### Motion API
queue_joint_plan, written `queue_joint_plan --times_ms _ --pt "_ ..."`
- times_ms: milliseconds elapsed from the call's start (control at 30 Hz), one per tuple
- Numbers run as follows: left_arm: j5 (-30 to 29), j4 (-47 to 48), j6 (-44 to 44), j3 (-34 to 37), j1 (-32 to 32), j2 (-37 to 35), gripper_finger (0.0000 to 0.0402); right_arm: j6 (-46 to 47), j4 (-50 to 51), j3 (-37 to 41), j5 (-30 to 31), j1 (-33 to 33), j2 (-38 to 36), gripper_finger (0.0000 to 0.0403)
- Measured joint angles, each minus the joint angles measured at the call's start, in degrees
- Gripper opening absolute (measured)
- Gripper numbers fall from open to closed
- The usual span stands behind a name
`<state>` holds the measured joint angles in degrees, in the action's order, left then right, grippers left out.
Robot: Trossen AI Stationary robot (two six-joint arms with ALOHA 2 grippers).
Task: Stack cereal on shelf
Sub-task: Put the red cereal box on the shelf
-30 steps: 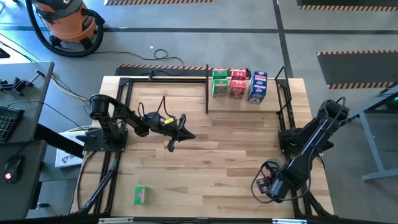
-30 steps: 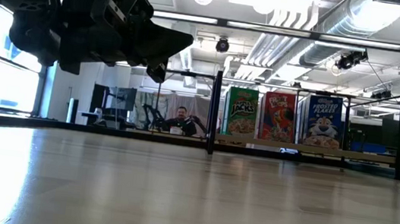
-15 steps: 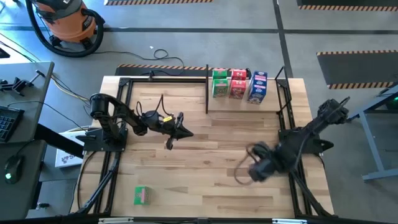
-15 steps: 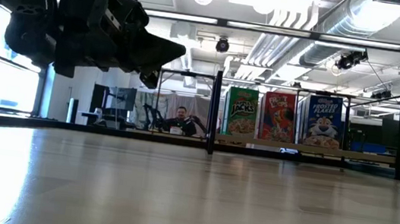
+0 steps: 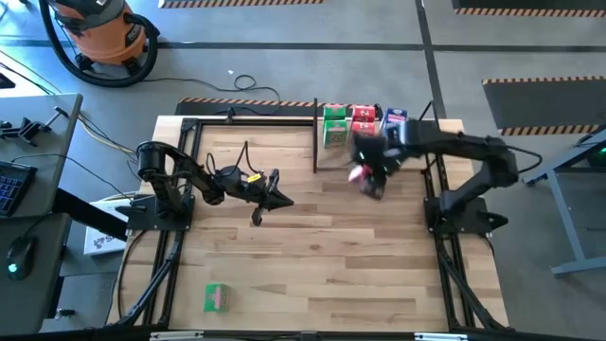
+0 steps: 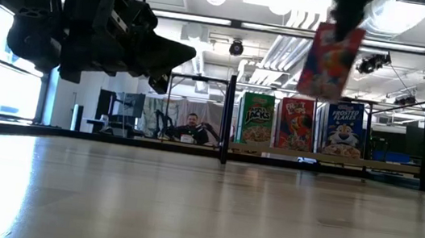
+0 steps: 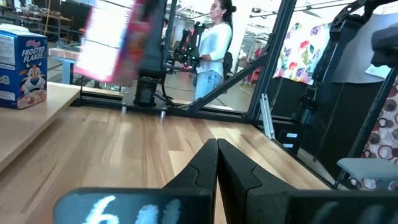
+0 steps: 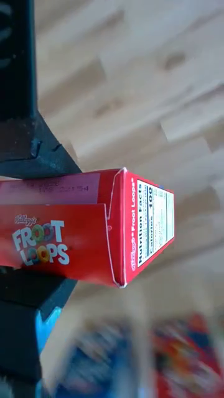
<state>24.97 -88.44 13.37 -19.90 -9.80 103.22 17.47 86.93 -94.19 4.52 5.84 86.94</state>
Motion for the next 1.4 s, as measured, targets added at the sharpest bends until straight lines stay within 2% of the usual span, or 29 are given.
queue_joint_plan --times_ms 100,233,400,567,833,1167,1400 --pt "0.0 -0.1 0.0 0.0 0.0 0.0 0.0 -13.4 -2.0 -2.2 0.0 6.3 3.9 0.0163" --pt "0.0 -0.1 0.0 0.0 0.0 0.0 0.0 -26.9 -2.6 -5.6 0.2 12.2 10.6 0.0163" --pt "0.0 -0.1 0.0 0.0 0.0 0.0 0.0 -35.5 -2.4 -8.2 2.6 16.1 17.0 0.0163" --pt "0.0 0.0 0.0 0.0 0.1 0.0 0.0 -36.3 0.2 -8.4 3.2 17.6 19.2 0.0163" --pt "0.0 0.2 0.0 0.0 1.0 0.0 0.0 -35.7 0.2 -7.4 8.6 17.6 19.1 0.0163" --pt "0.0 -0.1 0.0 0.0 1.3 0.0 0.0 -34.0 -2.2 -3.4 9.8 17.8 19.2 0.0164" --pt "0.0 -0.1 0.0 -0.1 1.3 0.0 0.0 -33.4 -2.6 -3.4 11.9 17.8 19.2 0.0213"
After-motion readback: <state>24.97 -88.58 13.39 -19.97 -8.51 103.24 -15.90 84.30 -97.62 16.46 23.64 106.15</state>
